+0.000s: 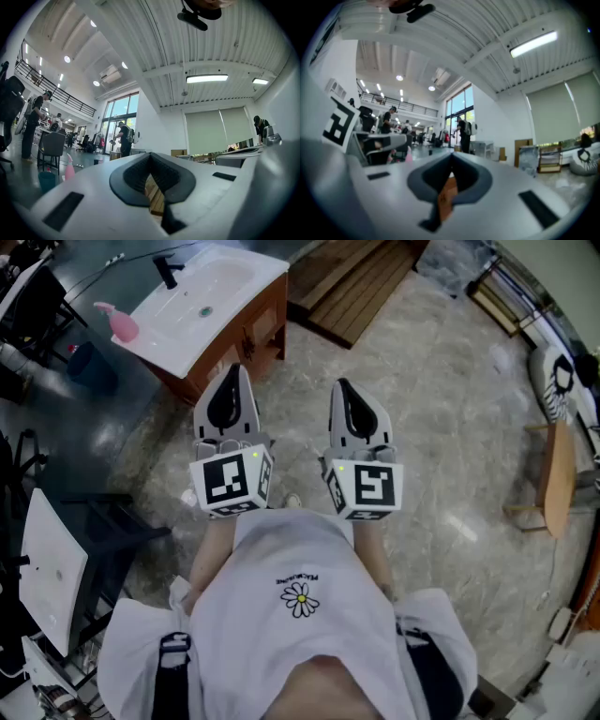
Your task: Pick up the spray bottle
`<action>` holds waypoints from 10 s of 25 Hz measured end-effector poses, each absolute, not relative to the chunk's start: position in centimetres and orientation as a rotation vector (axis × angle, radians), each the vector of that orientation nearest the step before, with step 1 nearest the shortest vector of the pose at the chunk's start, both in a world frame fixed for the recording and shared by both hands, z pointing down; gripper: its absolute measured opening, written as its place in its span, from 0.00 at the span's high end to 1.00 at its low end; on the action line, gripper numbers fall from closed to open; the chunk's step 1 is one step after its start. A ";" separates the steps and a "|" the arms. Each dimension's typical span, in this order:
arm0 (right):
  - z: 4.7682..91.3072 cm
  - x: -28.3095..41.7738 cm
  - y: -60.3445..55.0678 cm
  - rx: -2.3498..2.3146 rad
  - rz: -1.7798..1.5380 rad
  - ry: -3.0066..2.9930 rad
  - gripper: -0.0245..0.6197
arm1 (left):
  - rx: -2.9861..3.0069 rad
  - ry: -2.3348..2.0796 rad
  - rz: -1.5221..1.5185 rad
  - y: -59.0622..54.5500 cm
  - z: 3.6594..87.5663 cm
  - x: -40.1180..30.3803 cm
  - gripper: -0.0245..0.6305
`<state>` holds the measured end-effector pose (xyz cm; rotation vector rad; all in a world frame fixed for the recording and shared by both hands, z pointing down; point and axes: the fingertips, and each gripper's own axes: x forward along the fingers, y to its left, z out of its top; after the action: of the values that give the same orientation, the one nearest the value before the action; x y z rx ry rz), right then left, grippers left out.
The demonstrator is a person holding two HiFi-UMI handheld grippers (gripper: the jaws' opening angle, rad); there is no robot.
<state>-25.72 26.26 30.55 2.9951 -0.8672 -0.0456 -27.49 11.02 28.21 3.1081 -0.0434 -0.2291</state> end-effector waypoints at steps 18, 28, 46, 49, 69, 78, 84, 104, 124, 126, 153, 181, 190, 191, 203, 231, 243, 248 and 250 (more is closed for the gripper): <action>30.9 -25.0 26.7 3.114 -0.075 -0.961 0.92 | 3.141 -0.036 -0.176 11.1 28.8 -26.7 0.93; 32.8 -23.8 28.6 3.148 0.018 -0.971 0.92 | 3.199 -0.019 -0.225 13.8 28.1 -27.0 0.93; 31.9 -21.4 30.9 3.128 -0.044 -0.871 0.92 | 3.169 0.015 -0.289 14.2 27.4 -23.1 0.93; 31.5 -20.8 30.5 3.113 -0.076 -0.862 0.92 | 3.173 0.028 -0.306 14.0 27.2 -22.2 0.93; 34.6 -12.7 26.5 2.997 0.070 -0.863 0.92 | 3.127 0.030 -0.199 11.0 30.3 -12.3 0.93; 36.0 -4.3 22.5 2.977 0.140 -0.843 0.92 | 3.130 0.055 -0.162 7.7 31.1 -3.6 0.93; 33.8 3.0 20.5 2.994 0.121 -0.788 0.92 | 3.113 0.124 -0.187 6.2 29.8 4.6 0.93; 35.0 16.9 9.5 2.812 0.163 -1.067 0.92 | 3.072 -0.063 -0.177 -2.1 30.8 19.1 0.93; 31.8 18.2 -11.6 2.203 -0.057 -2.177 0.92 | 2.836 -1.395 -0.218 -19.1 30.1 9.3 0.93; 31.4 17.5 -12.8 2.153 -0.080 -2.248 0.92 | 2.797 -1.490 -0.198 -19.5 30.1 8.0 0.93; 31.6 9.9 -14.2 1.815 -0.183 -2.545 0.92 | 2.469 -2.001 -0.067 -17.2 32.6 -2.6 0.93; 30.5 9.0 -20.9 2.049 -0.235 -2.244 0.92 | 2.591 -1.642 -0.025 -34.6 34.7 -4.3 0.68; 31.8 8.5 -22.0 2.037 -0.196 -2.206 0.92 | 2.529 -1.627 0.159 -40.5 41.0 -4.0 0.56; 31.9 8.4 -22.2 2.035 -0.189 -2.209 0.92 | 2.516 -1.632 0.173 -41.1 41.7 -4.0 0.56; 33.8 7.6 -23.3 2.008 -0.106 -2.174 0.92 | 2.415 -1.606 0.306 -46.6 46.9 -4.1 0.54; 35.2 8.5 -23.6 2.012 -0.046 -2.117 0.92 | 2.426 -1.602 0.454 -48.2 50.2 -3.1 0.66; 35.5 8.5 -23.2 2.003 -0.042 -2.105 0.92 | 2.427 -1.597 0.465 -48.3 50.2 -3.2 0.70; 35.6 8.4 -23.0 2.003 -0.035 -2.102 0.92 | 2.448 -1.605 0.482 -48.0 50.0 -3.0 0.71; 35.5 8.6 -22.8 2.009 -0.031 -2.100 0.92 | 2.461 -1.605 0.492 -47.8 49.8 -2.8 0.71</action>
<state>8.55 -22.82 35.49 2.0086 -2.1001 -0.0309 -2.77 -47.78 49.84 2.4614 -1.6053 0.4916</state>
